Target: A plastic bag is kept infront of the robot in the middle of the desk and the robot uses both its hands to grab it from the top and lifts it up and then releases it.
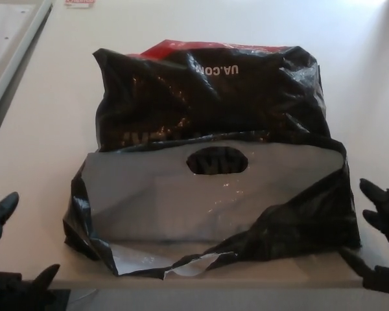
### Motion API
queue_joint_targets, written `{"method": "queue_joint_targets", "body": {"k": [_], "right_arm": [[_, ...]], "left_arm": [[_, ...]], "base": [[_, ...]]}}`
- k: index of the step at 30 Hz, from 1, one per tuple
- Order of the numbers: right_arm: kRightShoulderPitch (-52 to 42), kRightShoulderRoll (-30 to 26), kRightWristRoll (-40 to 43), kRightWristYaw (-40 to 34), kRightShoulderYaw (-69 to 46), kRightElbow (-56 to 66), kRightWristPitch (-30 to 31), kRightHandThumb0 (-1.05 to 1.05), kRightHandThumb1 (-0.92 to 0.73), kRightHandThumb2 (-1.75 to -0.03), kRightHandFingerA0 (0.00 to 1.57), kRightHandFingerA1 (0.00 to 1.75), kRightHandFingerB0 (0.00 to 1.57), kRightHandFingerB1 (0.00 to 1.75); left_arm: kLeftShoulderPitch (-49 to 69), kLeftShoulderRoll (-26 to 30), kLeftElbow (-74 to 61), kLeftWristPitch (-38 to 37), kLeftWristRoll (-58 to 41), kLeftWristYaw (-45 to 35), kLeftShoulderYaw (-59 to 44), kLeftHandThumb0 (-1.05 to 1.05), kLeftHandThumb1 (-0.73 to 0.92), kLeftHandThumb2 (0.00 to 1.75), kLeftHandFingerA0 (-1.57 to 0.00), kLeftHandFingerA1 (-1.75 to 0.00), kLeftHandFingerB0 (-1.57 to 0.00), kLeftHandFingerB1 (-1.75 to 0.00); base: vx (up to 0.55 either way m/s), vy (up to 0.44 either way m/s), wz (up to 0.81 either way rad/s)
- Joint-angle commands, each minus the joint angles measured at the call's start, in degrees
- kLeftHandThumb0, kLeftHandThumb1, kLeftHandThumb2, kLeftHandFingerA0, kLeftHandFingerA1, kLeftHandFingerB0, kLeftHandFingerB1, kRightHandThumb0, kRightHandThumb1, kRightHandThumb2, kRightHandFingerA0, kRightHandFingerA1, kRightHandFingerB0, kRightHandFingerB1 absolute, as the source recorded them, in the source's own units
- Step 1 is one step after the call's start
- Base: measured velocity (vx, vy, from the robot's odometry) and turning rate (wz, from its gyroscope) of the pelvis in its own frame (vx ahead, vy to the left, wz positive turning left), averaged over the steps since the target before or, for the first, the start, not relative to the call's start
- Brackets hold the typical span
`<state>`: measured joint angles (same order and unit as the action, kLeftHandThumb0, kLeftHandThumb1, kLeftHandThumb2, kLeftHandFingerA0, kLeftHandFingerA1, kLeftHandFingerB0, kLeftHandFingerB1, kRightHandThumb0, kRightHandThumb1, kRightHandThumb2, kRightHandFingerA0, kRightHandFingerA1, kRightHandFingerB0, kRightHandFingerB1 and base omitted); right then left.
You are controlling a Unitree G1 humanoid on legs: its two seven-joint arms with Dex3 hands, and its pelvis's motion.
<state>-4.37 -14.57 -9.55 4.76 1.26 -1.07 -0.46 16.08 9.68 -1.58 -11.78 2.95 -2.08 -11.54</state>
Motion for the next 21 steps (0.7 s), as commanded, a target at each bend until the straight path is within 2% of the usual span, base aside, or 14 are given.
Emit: {"method": "queue_joint_targets", "body": {"k": [1,2,4,5,6,7,8,9,10,11,15,16,18,21], "right_arm": [[-0.23,0.72,-3.6,-1.16,2.88,0.49,1.77,-0.59,-0.63,-0.76,0.09,0.28,0.0,0.08],[-0.86,1.22,-4.08,-1.28,3.78,1.31,2.29,-0.58,-0.65,-0.75,0.09,0.28,0.0,0.08],[-1.83,1.91,-4.37,-1.37,4.83,2.5,3.17,-0.59,-0.65,-0.75,0.09,0.28,0.0,0.07],[-2.27,2.21,-4.64,-1.53,5.32,2.85,3.3,-0.58,-0.66,-0.72,0.1,0.28,0.01,0.08],[-2.75,2.5,-5.01,-1.74,5.87,3.31,3.49,-0.58,-0.66,-0.72,0.1,0.28,0.01,0.08],[-3.22,2.7,-4.91,-1.71,6.05,3.64,3.73,-0.59,-0.67,-0.71,0.1,0.27,0.03,0.07],[-3.82,2.96,-4.8,-1.66,6.27,4.04,4.02,-0.59,-0.67,-0.71,0.1,0.27,0.03,0.07],[-4.15,2.81,-4.8,-1.51,6.35,3.86,3.41,-0.66,-0.52,-0.85,0.1,0.35,0.0,0.15],[-5.0,2.61,-5.03,-1.1,6.53,4.73,3.99,-0.61,-0.65,-0.73,0.1,0.27,0.01,0.07],[-5.07,2.54,-5.07,-1.01,6.61,4.65,3.76,-0.6,-0.65,-0.74,0.1,0.28,0.0,0.07],[-5.6,2.22,-4.69,-0.21,6.66,5.45,3.88,-0.58,-0.65,-0.74,0.1,0.28,0.01,0.06],[-5.58,2.24,-4.94,-0.24,6.8,5.73,4.04,-0.63,-0.55,-0.85,0.06,0.34,0.0,0.15],[-5.61,2.16,-5.02,-0.06,6.85,6.13,4.32,-0.64,-0.55,-0.85,0.06,0.34,0.0,0.15],[-5.4,2.17,-4.87,0.38,6.88,6.48,5.38,-0.58,-0.67,-0.72,0.1,0.27,0.02,0.07]], "left_arm": [[-1.41,-0.1,1.93,5.54,-0.86,-1.24,1.49,-0.25,0.47,0.94,0.0,-0.48,0.0,-0.5],[-2.04,-0.36,3.05,5.31,-0.89,-1.31,1.97,-0.34,0.52,0.58,-0.19,-0.31,-0.08,-0.22],[-2.98,-0.66,4.81,4.81,-0.56,-1.13,2.58,-0.34,0.52,0.58,-0.19,-0.3,-0.08,-0.22],[-3.06,-0.72,5.16,4.74,-0.83,-1.37,2.69,-0.25,0.48,0.95,0.0,-0.49,0.0,-0.5],[-2.99,-0.77,5.33,4.66,-1.29,-1.73,2.72,-0.25,0.48,0.95,0.0,-0.49,0.0,-0.5],[-2.96,-0.9,4.91,5.09,-1.01,-1.63,3.06,-0.39,0.5,0.62,-0.18,-0.33,-0.1,-0.23],[-2.92,-1.06,4.37,5.64,-0.65,-1.52,3.48,-0.39,0.5,0.62,-0.18,-0.33,-0.1,-0.23],[-3.15,-1.07,4.31,5.73,-0.48,-1.52,3.8,-0.33,0.52,0.58,-0.2,-0.31,-0.08,-0.23],[-3.25,-0.94,3.91,6.06,0.11,-1.51,4.45,-0.35,0.53,0.58,-0.21,-0.31,-0.09,-0.23],[-3.29,-0.9,3.71,6.24,-0.06,-1.67,4.59,-0.38,0.52,0.63,-0.17,-0.33,-0.08,-0.23],[-3.69,-1.11,2.23,8.71,-2.71,-3.37,4.75,-0.34,0.54,0.58,-0.18,-0.31,-0.09,-0.24],[-3.75,-1.23,0.95,10.89,-3.77,-3.84,4.49,-0.35,0.54,0.57,-0.22,-0.3,-0.11,-0.27],[-3.82,-1.3,0.37,11.98,-4.16,-3.99,4.45,-0.37,0.53,0.57,-0.25,-0.3,-0.13,-0.28],[-6.32,-0.43,1.16,14.82,-3.91,-4.42,4.43,-0.39,0.54,0.58,-0.25,-0.31,-0.19,-0.29]], "base": [[0.0,0.0,0.0],[0.0,0.0,0.0],[0.0,0.0,0.0],[0.0,0.0,0.0],[0.0,0.0,0.0],[0.0,0.0,0.0],[0.0,0.0,0.0],[0.0,0.0,0.0],[0.0,0.0,0.0],[0.0,0.0,0.0],[0.0,0.0,0.0],[0.0,0.0,0.0],[0.0,0.0,0.0],[0.0,0.0,0.0]]}}
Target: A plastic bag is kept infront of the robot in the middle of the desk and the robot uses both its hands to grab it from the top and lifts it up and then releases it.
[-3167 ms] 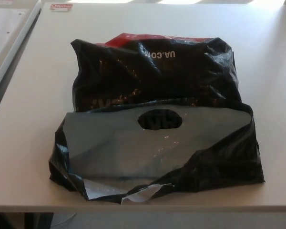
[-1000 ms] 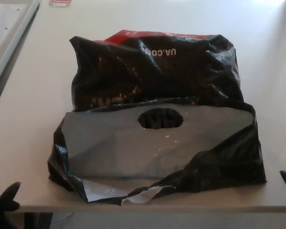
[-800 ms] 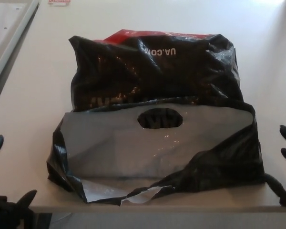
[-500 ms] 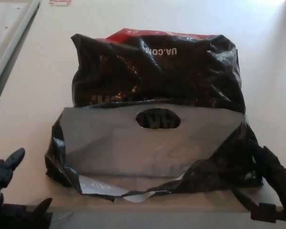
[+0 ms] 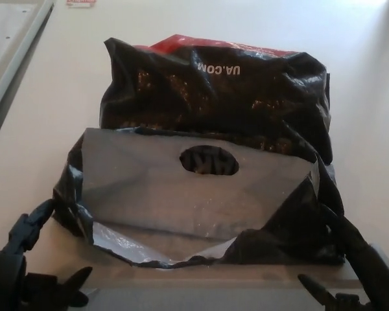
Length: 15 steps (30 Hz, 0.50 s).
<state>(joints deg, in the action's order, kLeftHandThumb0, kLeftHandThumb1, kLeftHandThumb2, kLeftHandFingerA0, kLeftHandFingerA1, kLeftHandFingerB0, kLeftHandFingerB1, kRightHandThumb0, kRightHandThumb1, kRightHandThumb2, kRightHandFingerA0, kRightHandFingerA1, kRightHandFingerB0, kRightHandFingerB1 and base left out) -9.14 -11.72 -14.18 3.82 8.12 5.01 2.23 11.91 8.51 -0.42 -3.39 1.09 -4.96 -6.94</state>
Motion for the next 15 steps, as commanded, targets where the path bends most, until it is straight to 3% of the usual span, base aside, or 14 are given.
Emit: {"method": "queue_joint_targets", "body": {"k": [1,2,3,5,6,7,9,10,11,12,13,15], "right_arm": [[-0.56,-0.69,-0.29,1.42,0.04,0.43,3.03,-0.58,-0.67,-0.72,0.1,0.27,0.02,0.07],[-0.41,-0.81,-0.64,1.34,0.09,0.65,3.18,-0.6,-0.66,-0.72,0.11,0.28,0.02,0.06],[-0.29,-0.66,-0.58,1.27,0.03,0.54,3.3,-0.66,-0.51,-0.84,0.1,0.38,0.0,0.16],[-0.21,-0.56,-0.27,1.35,-0.03,0.18,2.96,-0.65,-0.51,-0.85,0.06,0.37,0.0,0.17],[0.03,-0.63,-0.21,1.32,-0.24,0.06,2.76,-0.65,-0.51,-0.85,0.06,0.39,0.0,0.18],[0.31,-0.63,-0.35,1.11,-0.31,-0.25,2.46,-0.64,-0.51,-0.85,0.06,0.42,0.0,0.2],[0.67,-0.53,-0.42,0.8,-0.34,-0.85,1.87,-0.63,-0.5,-0.85,0.07,0.42,0.0,0.21],[1.11,-0.32,-0.45,0.45,-0.41,-1.37,1.61,-0.57,-0.67,-0.62,0.14,0.28,0.02,0.17],[1.99,0.04,-0.31,0.06,-0.58,-2.03,1.45,-0.62,-0.5,-0.85,0.07,0.42,0.0,0.23],[2.78,0.31,-0.07,-0.12,-0.77,-2.54,1.3,-0.62,-0.5,-0.85,0.07,0.42,0.0,0.23],[5.53,1.07,-0.26,-0.94,-1.05,-3.64,2.26,-0.57,-0.67,-0.62,0.18,0.3,0.04,0.19],[8.61,1.63,-0.48,-1.5,-1.31,-5.01,2.93,-0.58,-0.69,-0.61,0.19,0.3,0.02,0.24]], "left_arm": [[-2.42,0.82,0.19,6.6,-2.08,-1.59,-0.26,-0.39,0.54,0.58,-0.25,-0.31,-0.19,-0.29],[-2.8,0.91,0.61,6.31,-1.95,-1.52,-0.35,-0.39,0.54,0.58,-0.24,-0.31,-0.19,-0.29],[-3.74,1.18,0.67,7.18,-1.84,-1.12,-0.92,-0.38,0.55,0.58,-0.26,-0.3,-0.19,-0.29],[-4.38,1.39,0.94,6.7,-1.46,-0.55,-1.45,-0.39,0.55,0.58,-0.28,-0.31,-0.21,-0.29],[-5.09,1.32,2.15,3.85,-0.87,0.3,-1.89,-0.35,0.55,0.57,-0.29,-0.3,-0.22,-0.29],[-6.6,0.52,5.41,-4.08,-0.42,2.86,-3.35,-0.31,0.56,0.57,-0.33,-0.32,-0.23,-0.29],[-7.88,0.07,7.49,-8.71,-0.14,4.51,-4.48,-0.33,0.56,0.58,-0.34,-0.32,-0.23,-0.29],[-8.75,0.35,8.2,-9.97,0.25,5.01,-4.82,-0.34,0.58,0.58,-0.33,-0.32,-0.21,-0.29],[-9.91,0.87,8.84,-11.19,0.87,5.56,-5.11,-0.33,0.58,0.58,-0.33,-0.32,-0.21,-0.29],[-10.81,1.12,9.41,-12.36,1.32,6.07,-5.41,-0.33,0.58,0.58,-0.33,-0.32,-0.21,-0.29],[-12.06,1.27,8.84,-11.73,1.55,6.47,-5.52,-0.33,0.58,0.58,-0.33,-0.32,-0.22,-0.29],[-13.39,1.18,8.57,-11.3,1.84,6.95,-5.65,-0.33,0.57,0.58,-0.34,-0.33,-0.23,-0.29]], "base": [[0.0,0.0,0.0],[0.0,0.0,0.0],[0.0,0.0,0.0],[0.0,0.0,0.0],[0.0,0.0,0.0],[0.0,0.0,0.0],[0.0,0.0,0.0],[0.0,0.0,0.0],[0.0,0.0,0.0],[0.0,0.0,0.0],[0.0,0.0,0.0],[0.0,0.0,0.0]]}}
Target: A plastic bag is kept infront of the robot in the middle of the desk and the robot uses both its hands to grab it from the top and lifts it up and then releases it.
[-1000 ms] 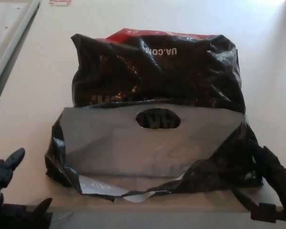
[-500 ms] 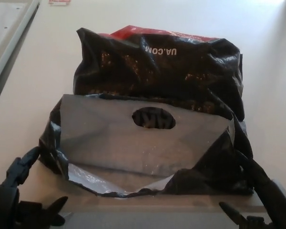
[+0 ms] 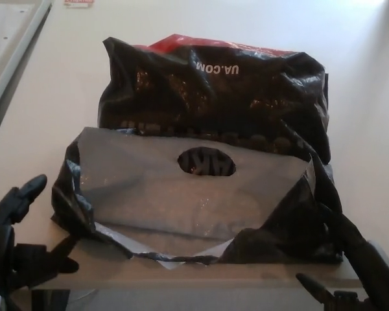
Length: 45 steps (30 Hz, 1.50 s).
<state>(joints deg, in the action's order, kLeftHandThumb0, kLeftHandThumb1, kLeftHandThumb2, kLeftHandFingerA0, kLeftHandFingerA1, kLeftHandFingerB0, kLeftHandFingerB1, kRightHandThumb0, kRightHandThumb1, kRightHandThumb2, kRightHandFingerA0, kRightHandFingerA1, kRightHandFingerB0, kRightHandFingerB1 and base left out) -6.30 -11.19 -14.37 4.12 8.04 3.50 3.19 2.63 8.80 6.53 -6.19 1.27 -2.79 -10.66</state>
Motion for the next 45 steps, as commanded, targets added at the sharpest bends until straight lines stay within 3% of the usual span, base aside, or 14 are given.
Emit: {"method": "queue_joint_targets", "body": {"k": [1,4,5,13,14,15,16,22,23,27,28,30,31,45], "right_arm": [[7.68,1.71,-0.36,-2.25,-1.44,-3.92,2.98,-0.57,-0.68,-0.6,0.21,0.29,0.04,0.24],[12.5,2.92,-0.09,-2.68,-2.01,-6.41,4.29,-0.54,-0.66,-0.62,0.19,0.3,0.05,0.2],[16.07,3.66,-0.2,-3.18,-2.29,-8.38,5.44,-0.32,-0.5,-1.01,0.0,0.46,0.0,0.49],[25.15,5.63,-0.56,-5.47,-2.95,-17.66,5.59,-0.33,-0.45,-0.97,0.0,0.47,0.0,0.49],[25.8,5.45,-0.55,-5.74,-3.03,-19.73,4.44,-0.33,-0.43,-0.96,0.01,0.47,0.01,0.49],[26.18,5.37,-0.54,-5.83,-3.1,-20.57,4.3,-0.6,-0.48,-0.76,0.18,0.43,0.07,0.29],[26.38,5.23,-0.56,-5.89,-3.11,-21.17,4.05,-0.54,-0.59,-0.6,0.23,0.36,0.09,0.23],[28.47,4.55,-0.47,-6.41,-3.71,-24.53,3.17,-0.55,-0.58,-0.57,0.25,0.36,0.08,0.27],[28.75,4.59,-0.26,-6.62,-4.04,-25.11,3.19,-0.6,-0.45,-0.76,0.2,0.46,0.05,0.31],[29.24,4.12,-0.04,-6.6,-4.85,-26.47,3.2,-0.61,-0.44,-0.76,0.21,0.47,0.05,0.31],[29.32,4.13,0.1,-6.63,-5.1,-26.73,3.02,-0.6,-0.44,-0.75,0.2,0.47,0.05,0.31],[29.44,4.0,0.37,-6.43,-5.55,-27.43,2.63,-0.61,-0.44,-0.75,0.2,0.47,0.05,0.3],[29.47,3.89,0.18,-6.65,-5.6,-27.78,2.34,-0.6,-0.44,-0.75,0.21,0.47,0.05,0.34],[31.57,4.06,-0.73,-7.42,-5.32,-30.04,2.21,-0.59,-0.44,-0.74,0.23,0.47,0.07,0.34]], "left_arm": [[-5.03,0.67,1.86,-8.59,1.38,4.9,-2.05,-0.33,0.57,0.58,-0.35,-0.33,-0.23,-0.29],[-7.17,0.24,2.19,-8.36,1.02,5.29,-2.35,-0.37,0.58,0.58,-0.34,-0.33,-0.24,-0.3],[-8.55,0.1,2.12,-7.26,1.15,5.68,-2.25,-0.37,0.57,0.58,-0.35,-0.33,-0.24,-0.3],[-11.67,-0.44,2.59,-1.69,-1.91,5.41,-3.46,-0.35,0.55,0.57,-0.35,-0.33,-0.24,-0.3],[-11.46,-1.06,0.44,3.39,-4.17,5.03,-4.27,-0.38,0.53,0.56,-0.4,-0.34,-0.28,-0.3],[-11.1,-0.99,-0.28,4.63,-4.63,4.51,-4.37,-0.39,0.53,0.56,-0.4,-0.34,-0.28,-0.3],[-10.88,-0.94,-0.91,6.12,-5.43,3.78,-4.55,-0.39,0.53,0.56,-0.38,-0.33,-0.26,-0.3],[-9.02,-1.22,-5.2,12.58,-8.34,2.05,-4.92,-0.43,0.53,0.57,-0.4,-0.34,-0.3,-0.31],[-8.06,-1.14,-6.29,12.99,-8.8,1.19,-4.58,-0.42,0.55,0.57,-0.38,-0.34,-0.28,-0.3],[-6.35,-1.2,-9.69,16.38,-11.01,-0.42,-4.32,-0.43,0.53,0.57,-0.38,-0.34,-0.28,-0.3],[-6.0,-1.01,-10.68,17.48,-11.61,-0.87,-4.27,-0.5,0.44,0.71,-0.3,-0.42,-0.23,-0.39],[-4.78,-0.74,-13.27,19.7,-12.42,-1.42,-4.15,-0.52,0.42,0.71,-0.32,-0.43,-0.24,-0.4],[-4.07,-0.69,-14.54,20.36,-12.4,-1.48,-4.02,-0.43,0.53,0.57,-0.39,-0.34,-0.29,-0.3],[1.41,-1.4,-23.71,28.6,-16.11,-2.18,-3.83,-0.45,0.53,0.56,-0.38,-0.32,-0.32,-0.31]], "base": [[0.0,0.0,0.0],[0.0,0.0,0.0],[0.0,0.0,0.0],[0.0,0.0,0.0],[0.0,0.0,0.0],[0.0,0.0,0.0],[0.0,0.0,0.0],[0.0,0.0,0.0],[0.0,0.0,0.0],[0.0,0.0,0.0],[0.0,0.0,0.0],[0.0,0.0,0.0],[0.0,0.0,0.0],[0.0,0.0,0.0]]}}
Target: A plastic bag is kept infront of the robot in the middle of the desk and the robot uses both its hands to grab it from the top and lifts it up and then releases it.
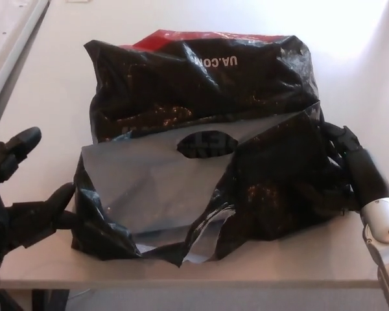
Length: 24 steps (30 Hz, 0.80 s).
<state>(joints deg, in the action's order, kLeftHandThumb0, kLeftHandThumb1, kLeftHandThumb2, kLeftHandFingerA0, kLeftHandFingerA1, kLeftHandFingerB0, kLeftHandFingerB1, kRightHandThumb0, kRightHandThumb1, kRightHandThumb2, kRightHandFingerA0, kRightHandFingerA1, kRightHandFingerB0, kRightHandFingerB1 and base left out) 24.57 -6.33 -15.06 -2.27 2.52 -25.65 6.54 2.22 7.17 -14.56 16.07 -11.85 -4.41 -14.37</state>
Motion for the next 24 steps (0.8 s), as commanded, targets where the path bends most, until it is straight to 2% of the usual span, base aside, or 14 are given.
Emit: {"method": "queue_joint_targets", "body": {"k": [1,2,3,4,6,7,8,9,10,11,21,22,23,24], "right_arm": [[0.69,-0.94,-0.29,-1.09,0.4,-0.99,-1.31,-0.59,-0.44,-0.74,0.23,0.47,0.07,0.34],[0.61,-0.77,-0.03,-1.16,0.27,-1.05,-1.47,-0.59,-0.43,-0.73,0.23,0.47,0.07,0.33],[0.55,-0.7,0.19,-1.15,0.19,-1.14,-1.54,-0.54,-0.54,-0.56,0.28,0.38,0.1,0.28],[0.5,-0.63,0.38,-1.17,0.1,-1.35,-1.74,-0.59,-0.43,-0.73,0.23,0.48,0.07,0.33],[0.48,-0.59,0.52,-1.33,0.05,-1.97,-2.43,-0.53,-0.53,-0.58,0.27,0.4,0.1,0.26],[0.48,-0.65,0.54,-1.35,0.08,-2.54,-2.97,-0.53,-0.53,-0.58,0.27,0.4,0.1,0.26],[0.37,-0.68,0.42,-1.39,0.2,-2.53,-3.07,-0.58,-0.43,-0.74,0.22,0.48,0.05,0.34],[0.35,-0.69,0.37,-1.42,0.24,-2.56,-3.14,-0.58,-0.43,-0.74,0.22,0.48,0.05,0.34],[0.31,-0.62,0.3,-1.51,0.3,-2.52,-2.94,-0.53,-0.53,-0.58,0.28,0.4,0.1,0.26],[0.19,-0.51,0.21,-1.55,0.43,-2.25,-2.7,-0.6,-0.43,-0.73,0.23,0.47,0.07,0.33],[-0.15,-0.82,-0.9,-1.87,1.84,-0.81,-2.63,-0.6,-0.44,-0.73,0.23,0.47,0.07,0.33],[-0.04,-0.79,-0.79,-1.86,1.87,-0.89,-2.66,-0.54,-0.55,-0.58,0.28,0.39,0.1,0.26],[0.07,-0.72,-0.67,-1.91,1.88,-0.99,-2.75,-0.59,-0.44,-0.73,0.23,0.47,0.06,0.35],[0.15,-0.64,-0.55,-2.0,1.88,-1.08,-2.89,-0.59,-0.44,-0.73,0.23,0.47,0.06,0.35]], "left_arm": [[2.19,0.11,-3.08,6.66,-3.04,-0.48,0.01,-0.45,0.53,0.56,-0.38,-0.32,-0.32,-0.31],[2.95,-0.08,-3.99,7.1,-3.81,-0.9,0.11,-0.45,0.53,0.56,-0.38,-0.32,-0.32,-0.3],[3.56,-0.05,-4.7,7.45,-4.21,-1.31,0.27,-0.47,0.53,0.56,-0.39,-0.33,-0.32,-0.31],[4.28,0.25,-5.57,7.98,-4.32,-1.74,0.62,-0.49,0.52,0.57,-0.39,-0.33,-0.32,-0.31],[5.17,0.51,-6.68,8.58,-4.65,-2.18,1.03,-0.5,0.52,0.57,-0.39,-0.33,-0.31,-0.31],[5.81,0.52,-7.36,8.76,-5.02,-2.58,1.23,-0.5,0.52,0.57,-0.39,-0.33,-0.31,-0.31],[6.28,0.44,-8.1,9.34,-5.58,-2.75,1.28,-0.58,0.42,0.73,-0.34,-0.44,-0.25,-0.41],[6.46,0.43,-8.45,9.69,-5.84,-2.77,1.28,-0.58,0.42,0.73,-0.34,-0.44,-0.25,-0.41],[6.88,0.09,-9.52,10.83,-6.84,-2.7,1.21,-0.5,0.52,0.56,-0.39,-0.33,-0.27,-0.3],[7.13,-0.69,-10.48,12.4,-8.17,-2.11,0.9,-0.55,0.42,0.71,-0.32,-0.43,-0.19,-0.38],[6.82,-1.23,-11.56,17.78,-12.01,-1.74,0.07,-0.58,0.41,0.71,-0.32,-0.44,-0.18,-0.38],[6.68,-1.32,-11.58,18.65,-12.48,-1.45,-0.05,-0.57,0.41,0.71,-0.33,-0.44,-0.18,-0.38],[6.57,-1.46,-11.43,19.15,-12.92,-1.38,-0.11,-0.56,0.41,0.7,-0.34,-0.44,-0.18,-0.38],[6.49,-1.61,-11.19,19.41,-13.31,-1.47,-0.14,-0.56,0.41,0.7,-0.34,-0.44,-0.18,-0.38]], "base": [[0.0,0.0,0.0],[0.0,0.0,0.0],[0.0,0.0,0.0],[0.0,0.0,0.0],[0.0,0.0,0.0],[0.0,0.0,0.0],[0.0,0.0,0.0],[0.0,0.0,0.0],[0.0,0.0,0.0],[0.0,0.0,0.0],[0.0,0.0,0.0],[0.0,0.0,0.0],[0.0,0.0,0.0],[0.0,0.0,0.0]]}}
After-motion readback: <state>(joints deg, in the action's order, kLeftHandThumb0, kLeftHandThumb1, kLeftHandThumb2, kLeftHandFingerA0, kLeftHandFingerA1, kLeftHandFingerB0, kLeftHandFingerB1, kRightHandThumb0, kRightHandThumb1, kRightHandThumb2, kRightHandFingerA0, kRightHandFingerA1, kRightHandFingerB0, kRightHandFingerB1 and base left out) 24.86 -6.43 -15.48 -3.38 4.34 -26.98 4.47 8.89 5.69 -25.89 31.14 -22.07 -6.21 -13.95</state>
